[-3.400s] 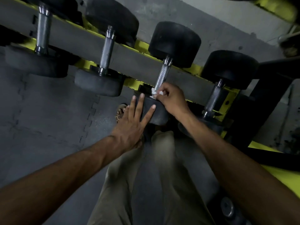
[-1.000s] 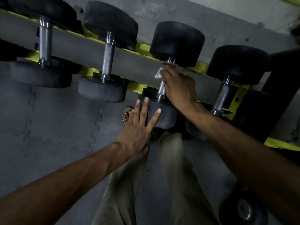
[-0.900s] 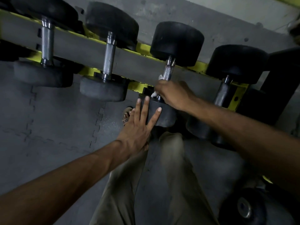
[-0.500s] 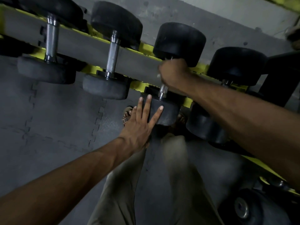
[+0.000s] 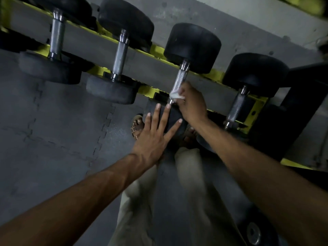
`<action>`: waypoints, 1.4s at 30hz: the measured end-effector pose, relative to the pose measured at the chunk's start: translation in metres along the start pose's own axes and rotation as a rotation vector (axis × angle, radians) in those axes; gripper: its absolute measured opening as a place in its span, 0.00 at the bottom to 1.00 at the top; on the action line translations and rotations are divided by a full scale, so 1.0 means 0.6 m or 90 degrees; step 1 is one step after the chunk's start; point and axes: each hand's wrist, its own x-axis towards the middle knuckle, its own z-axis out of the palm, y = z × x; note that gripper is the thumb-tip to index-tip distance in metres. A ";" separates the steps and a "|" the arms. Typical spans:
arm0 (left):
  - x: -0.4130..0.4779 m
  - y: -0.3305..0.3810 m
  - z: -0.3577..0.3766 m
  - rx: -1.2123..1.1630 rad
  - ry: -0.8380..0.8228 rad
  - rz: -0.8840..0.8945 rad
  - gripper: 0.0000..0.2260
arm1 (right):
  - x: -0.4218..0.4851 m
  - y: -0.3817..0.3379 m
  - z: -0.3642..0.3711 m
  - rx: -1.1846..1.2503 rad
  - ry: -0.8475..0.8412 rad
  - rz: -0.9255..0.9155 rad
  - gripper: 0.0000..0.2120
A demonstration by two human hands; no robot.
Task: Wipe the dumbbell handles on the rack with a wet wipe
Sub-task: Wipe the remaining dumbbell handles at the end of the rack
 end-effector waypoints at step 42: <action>-0.012 -0.041 0.018 0.019 0.035 0.101 0.43 | 0.096 -0.105 -0.039 -0.607 -0.398 -0.241 0.16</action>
